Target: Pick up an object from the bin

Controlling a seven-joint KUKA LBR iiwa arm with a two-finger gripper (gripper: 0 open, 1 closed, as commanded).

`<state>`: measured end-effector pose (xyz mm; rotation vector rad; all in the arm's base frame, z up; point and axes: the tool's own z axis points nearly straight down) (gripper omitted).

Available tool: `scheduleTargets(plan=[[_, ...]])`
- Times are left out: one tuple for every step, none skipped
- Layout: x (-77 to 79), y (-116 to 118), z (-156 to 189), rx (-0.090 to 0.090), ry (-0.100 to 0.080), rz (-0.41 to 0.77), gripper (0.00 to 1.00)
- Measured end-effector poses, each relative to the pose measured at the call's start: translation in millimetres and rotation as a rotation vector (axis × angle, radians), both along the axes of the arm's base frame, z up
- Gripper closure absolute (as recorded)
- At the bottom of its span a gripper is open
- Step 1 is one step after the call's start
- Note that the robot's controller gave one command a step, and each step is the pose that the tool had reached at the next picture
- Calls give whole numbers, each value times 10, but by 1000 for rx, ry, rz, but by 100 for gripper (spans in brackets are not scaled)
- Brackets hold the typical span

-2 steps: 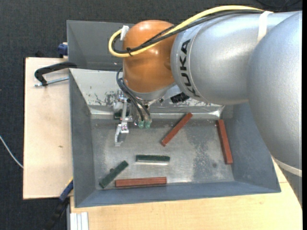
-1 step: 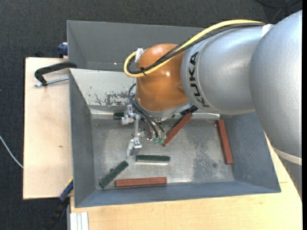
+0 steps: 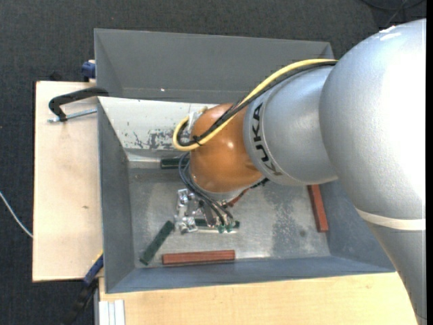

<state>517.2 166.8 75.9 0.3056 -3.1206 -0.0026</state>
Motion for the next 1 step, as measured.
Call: scheduleTargets(plan=[[30, -6, -25, 5, -17, -3, 0]])
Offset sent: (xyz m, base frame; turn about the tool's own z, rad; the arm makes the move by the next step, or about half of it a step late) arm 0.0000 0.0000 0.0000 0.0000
